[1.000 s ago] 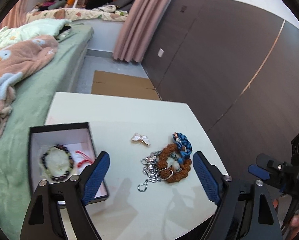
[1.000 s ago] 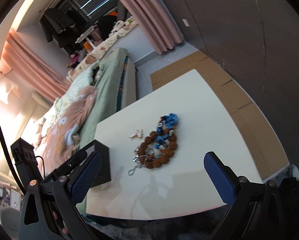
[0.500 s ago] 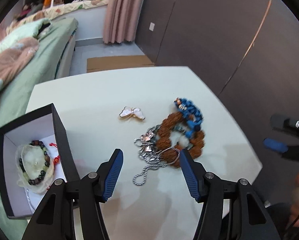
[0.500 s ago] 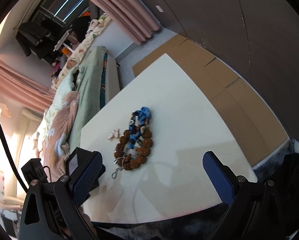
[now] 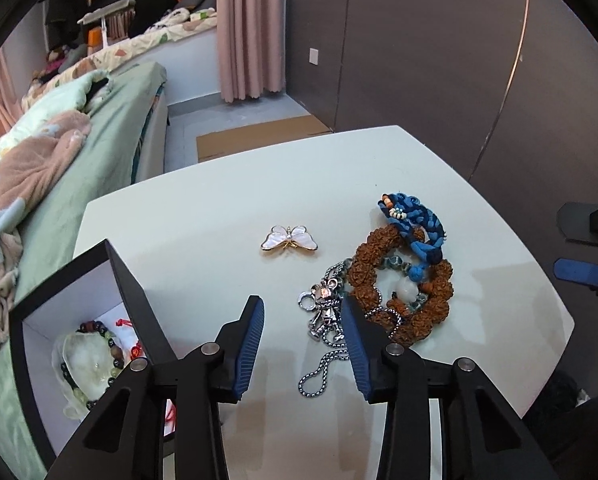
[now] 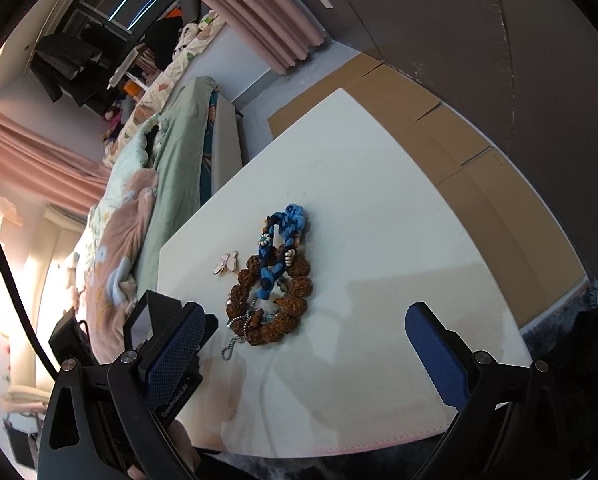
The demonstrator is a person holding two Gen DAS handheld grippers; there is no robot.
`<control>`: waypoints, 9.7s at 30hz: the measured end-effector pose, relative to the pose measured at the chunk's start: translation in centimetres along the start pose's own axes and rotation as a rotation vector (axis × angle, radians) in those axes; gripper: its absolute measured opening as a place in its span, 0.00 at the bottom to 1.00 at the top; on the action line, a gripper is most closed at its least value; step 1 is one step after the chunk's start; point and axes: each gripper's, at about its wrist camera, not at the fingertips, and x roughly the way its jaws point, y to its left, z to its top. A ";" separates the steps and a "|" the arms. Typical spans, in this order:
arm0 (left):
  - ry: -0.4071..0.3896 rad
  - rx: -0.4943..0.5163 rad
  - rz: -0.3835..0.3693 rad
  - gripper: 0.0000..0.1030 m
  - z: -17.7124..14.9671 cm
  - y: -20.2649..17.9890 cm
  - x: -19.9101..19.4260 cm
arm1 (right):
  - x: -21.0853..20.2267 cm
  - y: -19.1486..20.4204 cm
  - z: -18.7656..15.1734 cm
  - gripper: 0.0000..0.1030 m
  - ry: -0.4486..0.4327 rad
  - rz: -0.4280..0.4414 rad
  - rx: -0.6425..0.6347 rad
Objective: Organize jewelry
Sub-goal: 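Reach the left gripper to the silver chain necklace and grasp it, then lift the silver chain with the left gripper while the right grasps the brown seed-bead bracelet, then carry both items to the black box, releasing the brown bracelet from the right gripper, then lower the silver chain into the black box and open the left gripper, then move both grippers back over the remaining jewelry on the table, then grasp the grey bead bracelet with the left gripper while the right grasps the blue braided bracelet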
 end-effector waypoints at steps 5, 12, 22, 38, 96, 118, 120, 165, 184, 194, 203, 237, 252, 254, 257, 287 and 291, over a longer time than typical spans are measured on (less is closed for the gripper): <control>-0.002 -0.022 -0.093 0.30 0.3 -0.2 -0.5 | 0.1 0.0 0.1 0.99 0.007 0.001 -0.003; 0.029 0.019 -0.043 0.29 -0.2 -1.0 -0.4 | 0.1 -0.4 0.2 0.99 0.009 -0.008 0.005; 0.065 -0.081 0.017 0.29 -0.1 1.5 -0.9 | 0.7 0.0 0.1 0.99 0.028 -0.027 -0.015; 0.082 -0.044 -0.027 0.29 -0.2 -0.3 1.8 | 0.9 0.3 0.1 0.99 0.026 -0.023 -0.018; -0.235 -0.147 -0.106 0.09 4.4 4.9 -14.4 | 7.0 2.4 -1.1 0.19 0.127 -0.019 -0.067; -0.400 -0.171 -0.095 0.08 6.0 9.2 -23.9 | 0.8 7.1 -2.7 0.19 0.004 0.295 -0.042; -0.429 -0.183 -0.085 0.08 6.4 10.2 -25.3 | 0.2 7.7 -2.5 0.19 -0.008 0.268 -0.069; -0.652 -0.221 0.054 0.08 10.2 16.4 -36.3 | 5.3 20.5 -2.8 0.21 0.115 0.371 -0.232; -0.594 -0.162 -0.013 0.08 11.0 13.3 -32.5 | 5.5 11.6 -3.3 0.59 0.141 0.286 -0.072; -0.554 -0.184 -0.021 0.08 10.8 13.4 -30.4 | 2.0 8.3 -3.5 0.59 0.083 0.263 -0.037; -0.451 -0.199 -0.009 0.08 10.1 13.5 -26.5 | 0.4 6.8 -3.4 0.59 0.049 0.258 -0.020; 0.000 -0.332 -0.171 0.60 3.0 7.8 -10.4 | -5.0 0.0 -3.0 0.82 -0.123 0.071 0.045; 0.156 -0.195 -0.195 0.60 3.8 0.7 -2.8 | -4.9 -4.4 -2.4 0.82 -0.094 0.021 0.109; 0.176 -0.180 -0.168 0.60 3.8 -0.1 -1.4 | -4.3 -4.7 -2.2 0.82 -0.077 0.017 0.116; 0.219 -0.175 -0.164 0.51 3.8 -0.8 0.6 | -3.7 -5.0 -2.1 0.82 -0.058 0.014 0.113; 0.161 -0.251 -0.128 0.10 5.0 2.3 -0.6 | 4.7 -1.0 2.5 0.43 0.089 -0.057 0.016; 0.124 -0.268 -0.136 0.10 5.6 3.6 -2.4 | 6.5 0.2 3.1 0.39 0.125 -0.091 -0.009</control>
